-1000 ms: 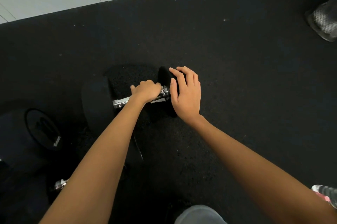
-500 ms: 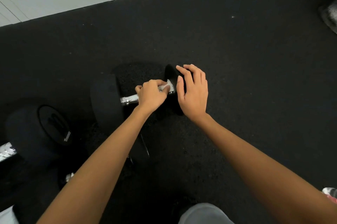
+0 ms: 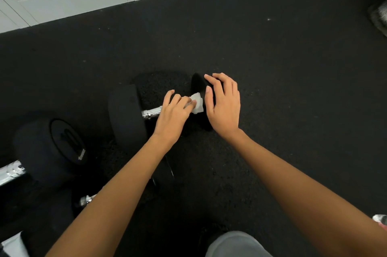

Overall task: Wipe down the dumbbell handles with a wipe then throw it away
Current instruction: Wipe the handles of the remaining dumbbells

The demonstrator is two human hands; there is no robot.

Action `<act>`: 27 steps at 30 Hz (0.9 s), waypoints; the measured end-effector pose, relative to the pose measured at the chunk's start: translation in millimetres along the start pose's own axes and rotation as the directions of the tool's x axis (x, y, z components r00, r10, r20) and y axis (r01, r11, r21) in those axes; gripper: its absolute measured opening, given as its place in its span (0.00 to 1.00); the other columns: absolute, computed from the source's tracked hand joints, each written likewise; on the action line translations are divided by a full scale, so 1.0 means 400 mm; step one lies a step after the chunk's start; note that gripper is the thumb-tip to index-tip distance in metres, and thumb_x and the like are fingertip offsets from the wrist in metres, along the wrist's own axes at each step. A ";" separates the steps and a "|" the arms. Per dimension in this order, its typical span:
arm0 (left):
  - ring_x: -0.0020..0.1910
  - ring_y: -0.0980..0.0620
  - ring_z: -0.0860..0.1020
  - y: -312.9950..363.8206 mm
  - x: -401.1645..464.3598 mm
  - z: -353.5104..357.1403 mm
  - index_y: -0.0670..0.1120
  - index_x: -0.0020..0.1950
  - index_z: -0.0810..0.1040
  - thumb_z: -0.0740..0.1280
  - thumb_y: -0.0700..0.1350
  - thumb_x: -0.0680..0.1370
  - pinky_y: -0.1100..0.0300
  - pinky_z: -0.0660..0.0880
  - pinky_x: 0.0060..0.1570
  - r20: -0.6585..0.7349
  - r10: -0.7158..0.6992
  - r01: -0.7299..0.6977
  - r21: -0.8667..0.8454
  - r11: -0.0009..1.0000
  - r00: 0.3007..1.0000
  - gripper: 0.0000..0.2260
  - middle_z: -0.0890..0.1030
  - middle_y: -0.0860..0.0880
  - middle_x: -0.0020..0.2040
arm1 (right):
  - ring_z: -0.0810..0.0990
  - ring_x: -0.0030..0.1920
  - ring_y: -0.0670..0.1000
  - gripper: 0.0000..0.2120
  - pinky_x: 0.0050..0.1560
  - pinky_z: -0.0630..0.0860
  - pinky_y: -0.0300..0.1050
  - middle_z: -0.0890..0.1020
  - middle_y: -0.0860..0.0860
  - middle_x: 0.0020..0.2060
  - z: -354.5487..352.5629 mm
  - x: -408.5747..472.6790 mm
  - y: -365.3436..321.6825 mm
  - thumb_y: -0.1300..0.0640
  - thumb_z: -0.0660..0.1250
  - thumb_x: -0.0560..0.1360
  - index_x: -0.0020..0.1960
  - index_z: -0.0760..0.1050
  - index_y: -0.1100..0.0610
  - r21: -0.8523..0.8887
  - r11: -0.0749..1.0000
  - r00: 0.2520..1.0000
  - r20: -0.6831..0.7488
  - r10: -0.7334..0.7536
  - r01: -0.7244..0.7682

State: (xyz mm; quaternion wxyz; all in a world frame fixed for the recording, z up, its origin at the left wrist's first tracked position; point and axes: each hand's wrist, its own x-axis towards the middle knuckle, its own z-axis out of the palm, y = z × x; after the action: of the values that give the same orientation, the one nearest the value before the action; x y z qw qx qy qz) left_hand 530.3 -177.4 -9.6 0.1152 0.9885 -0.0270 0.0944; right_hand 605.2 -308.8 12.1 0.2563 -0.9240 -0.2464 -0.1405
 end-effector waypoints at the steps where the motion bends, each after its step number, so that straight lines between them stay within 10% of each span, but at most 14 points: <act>1: 0.49 0.44 0.78 0.001 -0.001 -0.002 0.42 0.59 0.78 0.75 0.32 0.64 0.43 0.68 0.64 -0.011 -0.006 0.006 -0.011 1.000 1.000 0.24 0.80 0.44 0.51 | 0.71 0.64 0.49 0.16 0.58 0.71 0.46 0.75 0.50 0.61 0.001 0.000 0.000 0.54 0.57 0.80 0.64 0.74 0.55 -0.005 1.000 1.000 0.002 0.001 -0.001; 10: 0.46 0.53 0.75 0.022 -0.018 -0.040 0.46 0.58 0.72 0.62 0.44 0.80 0.59 0.64 0.58 -0.010 -0.317 0.262 -0.536 0.803 0.949 0.08 0.79 0.50 0.48 | 0.67 0.68 0.49 0.15 0.65 0.60 0.56 0.76 0.49 0.62 -0.013 -0.003 -0.008 0.55 0.60 0.79 0.65 0.74 0.53 -0.107 0.994 0.998 -0.040 -0.042 0.038; 17: 0.54 0.49 0.68 -0.008 0.013 -0.041 0.46 0.51 0.77 0.66 0.43 0.76 0.58 0.64 0.52 0.023 -0.426 0.416 -0.271 0.868 0.904 0.04 0.73 0.47 0.52 | 0.69 0.65 0.54 0.21 0.68 0.65 0.48 0.75 0.58 0.62 -0.022 -0.090 -0.065 0.68 0.65 0.74 0.67 0.72 0.63 0.087 0.936 0.928 0.128 -0.349 0.340; 27: 0.58 0.50 0.73 -0.022 0.024 -0.062 0.48 0.62 0.75 0.66 0.41 0.77 0.60 0.62 0.58 0.108 -0.538 0.531 -0.404 0.745 0.836 0.14 0.82 0.51 0.47 | 0.71 0.67 0.57 0.23 0.68 0.66 0.47 0.73 0.61 0.65 0.043 -0.105 -0.091 0.69 0.68 0.73 0.67 0.69 0.65 0.168 0.981 0.930 0.333 -0.153 0.102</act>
State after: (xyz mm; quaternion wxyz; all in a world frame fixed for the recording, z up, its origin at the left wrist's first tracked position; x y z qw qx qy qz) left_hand 536.0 -163.4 13.9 0.3463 0.9055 0.2385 0.0570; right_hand 553.0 -288.4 -3.6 0.2672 -0.8948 -0.3567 0.0255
